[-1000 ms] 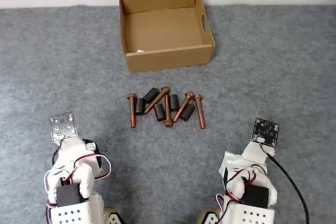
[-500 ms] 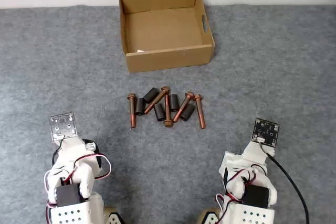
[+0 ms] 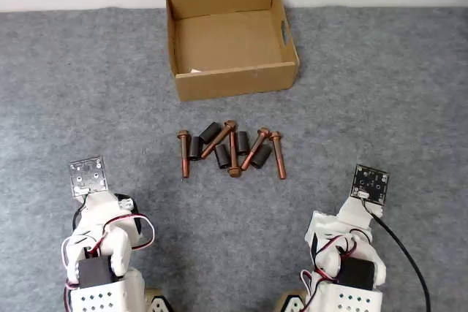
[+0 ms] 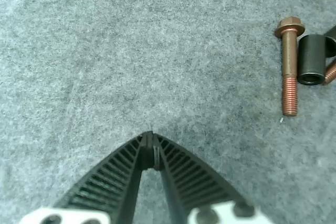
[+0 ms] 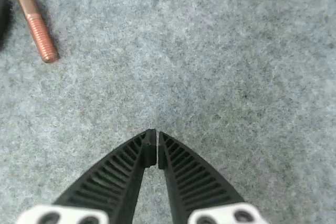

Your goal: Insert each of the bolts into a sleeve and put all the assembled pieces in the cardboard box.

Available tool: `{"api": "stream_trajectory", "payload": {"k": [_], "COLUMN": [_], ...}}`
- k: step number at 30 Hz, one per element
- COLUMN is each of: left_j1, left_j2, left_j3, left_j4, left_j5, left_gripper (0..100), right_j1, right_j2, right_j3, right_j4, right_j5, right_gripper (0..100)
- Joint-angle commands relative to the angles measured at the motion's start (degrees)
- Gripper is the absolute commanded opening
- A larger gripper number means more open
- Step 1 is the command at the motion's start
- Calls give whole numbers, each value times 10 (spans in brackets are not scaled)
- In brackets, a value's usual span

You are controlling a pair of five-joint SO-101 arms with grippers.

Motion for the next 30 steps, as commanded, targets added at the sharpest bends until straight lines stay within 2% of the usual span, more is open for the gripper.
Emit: {"api": "stream_trajectory", "payload": {"k": [1,23,30], "left_j1": [-1,-1,-1], "left_j2": [-5,-5,-5], "left_j3": [-2,-2,-2], "left_j4": [5,5,5], "left_j5": [-4,-4,-4], "left_gripper": [6,6,6], "right_j1": [5,0,2], "right_j2": [-3,-3,-2], "right_j3": [11,11,-111], "right_j4": [2,0,-58], "right_j5": [-4,-2,110], "right_gripper": [9,9,9]}}
